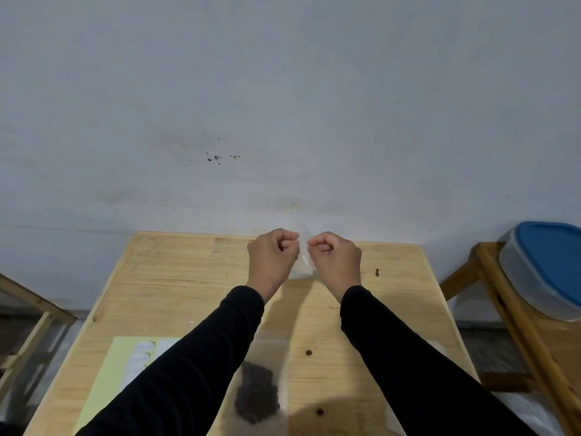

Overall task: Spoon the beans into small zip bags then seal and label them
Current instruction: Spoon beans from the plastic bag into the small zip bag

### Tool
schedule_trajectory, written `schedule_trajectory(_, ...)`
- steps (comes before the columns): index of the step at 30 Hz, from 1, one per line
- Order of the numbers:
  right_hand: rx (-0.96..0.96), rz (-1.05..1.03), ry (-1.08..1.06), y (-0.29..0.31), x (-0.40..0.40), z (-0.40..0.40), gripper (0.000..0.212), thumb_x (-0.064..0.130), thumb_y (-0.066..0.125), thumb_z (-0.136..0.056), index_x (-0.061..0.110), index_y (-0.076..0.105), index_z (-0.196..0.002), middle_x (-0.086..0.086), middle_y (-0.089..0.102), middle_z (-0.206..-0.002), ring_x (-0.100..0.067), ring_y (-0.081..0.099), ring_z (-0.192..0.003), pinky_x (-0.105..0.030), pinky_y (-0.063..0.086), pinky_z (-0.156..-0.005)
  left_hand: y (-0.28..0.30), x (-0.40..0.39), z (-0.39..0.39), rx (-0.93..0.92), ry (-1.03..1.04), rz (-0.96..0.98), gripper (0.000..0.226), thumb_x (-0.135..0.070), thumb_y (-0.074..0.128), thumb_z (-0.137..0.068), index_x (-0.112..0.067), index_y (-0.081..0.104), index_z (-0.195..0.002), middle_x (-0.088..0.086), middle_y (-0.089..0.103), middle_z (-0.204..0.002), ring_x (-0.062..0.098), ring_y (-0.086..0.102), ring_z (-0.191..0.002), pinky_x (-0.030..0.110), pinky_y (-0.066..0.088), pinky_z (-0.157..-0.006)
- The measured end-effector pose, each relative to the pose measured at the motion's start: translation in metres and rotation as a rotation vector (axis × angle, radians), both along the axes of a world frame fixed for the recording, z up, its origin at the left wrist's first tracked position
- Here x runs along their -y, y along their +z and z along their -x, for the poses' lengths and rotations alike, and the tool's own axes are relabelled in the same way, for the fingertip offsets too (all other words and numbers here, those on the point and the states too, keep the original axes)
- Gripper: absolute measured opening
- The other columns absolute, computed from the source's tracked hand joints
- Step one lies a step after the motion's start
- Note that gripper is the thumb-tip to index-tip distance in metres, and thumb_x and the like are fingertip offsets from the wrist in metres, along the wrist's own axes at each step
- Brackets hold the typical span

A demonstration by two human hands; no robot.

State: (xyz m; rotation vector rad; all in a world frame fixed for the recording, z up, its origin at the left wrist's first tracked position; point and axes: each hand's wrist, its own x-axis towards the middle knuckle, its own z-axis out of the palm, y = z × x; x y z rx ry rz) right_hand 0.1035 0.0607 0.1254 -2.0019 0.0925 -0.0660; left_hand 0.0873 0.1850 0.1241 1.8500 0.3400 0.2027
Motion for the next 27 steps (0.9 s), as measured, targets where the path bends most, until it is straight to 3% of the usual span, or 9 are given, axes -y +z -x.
schedule_trajectory(4,-0.027,0.008,-0.029,0.003,0.006,-0.004,0.022,0.002,0.061,-0.083,0.02,0.069,-0.073,0.007,0.064,-0.066,-0.011,0.062,-0.06,-0.022,0.054,-0.066,-0.005,-0.009,0.001,0.0,0.011,-0.105,0.012,-0.01,0.061,-0.084,-0.012,0.072,-0.088,0.002,0.069,-0.071,0.015,0.068,-0.07,0.01,0.049,-0.066)
schedule_trajectory(9,0.008,0.086,0.131,-0.001,-0.007,-0.002,0.029,0.008,0.058,-0.087,0.033,0.072,-0.083,0.001,0.059,-0.078,-0.015,0.058,-0.089,-0.028,0.05,-0.084,-0.006,-0.016,0.002,0.018,-0.078,-0.025,0.02,-0.02,0.064,-0.087,-0.022,0.067,-0.107,-0.008,0.07,-0.083,0.002,0.066,-0.084,0.011,0.047,-0.075)
schedule_trajectory(12,0.032,0.157,0.216,0.0,-0.008,0.001,0.023,0.009,0.059,-0.089,0.022,0.074,-0.1,0.007,0.051,-0.074,0.006,0.052,-0.07,-0.006,0.04,-0.07,-0.014,-0.031,0.003,0.06,-0.279,-0.016,0.062,-0.026,0.077,-0.078,-0.026,0.05,-0.134,-0.014,0.059,-0.124,-0.007,0.052,-0.114,0.011,0.041,-0.095)
schedule_trajectory(15,0.057,0.18,0.25,0.003,-0.011,0.005,0.022,0.007,0.06,-0.088,0.016,0.073,-0.104,0.009,0.051,-0.073,0.003,0.05,-0.069,0.0,0.036,-0.069,-0.024,-0.041,0.002,0.037,-0.43,-0.212,0.115,-0.032,0.09,-0.055,-0.033,0.022,-0.147,-0.02,0.027,-0.147,-0.007,0.023,-0.135,0.012,0.021,-0.107)
schedule_trajectory(17,0.059,0.185,0.287,0.006,-0.014,0.008,0.023,0.006,0.059,-0.089,0.015,0.073,-0.105,0.001,0.055,-0.077,-0.001,0.048,-0.069,0.006,0.029,-0.073,-0.029,-0.042,0.002,0.064,-0.502,-0.297,0.13,-0.033,0.092,-0.051,-0.031,0.008,-0.149,-0.023,0.014,-0.148,-0.013,0.011,-0.134,0.003,0.012,-0.104)
schedule_trajectory(20,0.032,0.157,0.343,0.009,-0.016,0.01,0.026,0.004,0.054,-0.091,0.014,0.072,-0.107,-0.012,0.06,-0.089,-0.001,0.046,-0.073,0.01,0.022,-0.074,-0.038,-0.041,0.002,0.153,-0.484,-0.335,0.122,-0.027,0.089,-0.055,-0.03,0.01,-0.148,-0.017,0.019,-0.147,-0.015,0.014,-0.133,-0.001,0.014,-0.101)
schedule_trajectory(24,-0.06,0.102,0.367,0.008,-0.012,0.008,0.028,0.002,0.048,-0.095,0.01,0.071,-0.109,0.003,0.046,-0.084,0.013,0.046,-0.084,0.012,0.022,-0.072,-0.043,-0.039,0.004,0.243,-0.396,-0.357,0.096,-0.025,0.084,-0.061,-0.021,0.032,-0.14,-0.01,0.038,-0.133,-0.002,0.037,-0.121,0.005,0.027,-0.099)
schedule_trajectory(26,-0.114,0.018,0.375,0.006,-0.011,0.008,0.028,0.001,0.048,-0.094,0.009,0.069,-0.11,0.009,0.043,-0.085,0.016,0.05,-0.092,0.005,0.034,-0.082,-0.046,-0.038,0.006,0.25,-0.367,-0.352,0.086,-0.027,0.083,-0.063,-0.022,0.038,-0.136,-0.011,0.045,-0.129,0.001,0.041,-0.118,0.005,0.029,-0.098)
schedule_trajectory(27,-0.127,-0.048,0.38,0.003,-0.01,0.007,0.028,0.002,0.048,-0.094,0.012,0.07,-0.109,0.008,0.046,-0.088,0.005,0.056,-0.096,-0.009,0.045,-0.089,-0.049,-0.038,0.007,0.254,-0.347,-0.35,0.082,-0.029,0.083,-0.063,-0.023,0.041,-0.134,-0.011,0.047,-0.128,0.001,0.044,-0.117,0.006,0.03,-0.098)
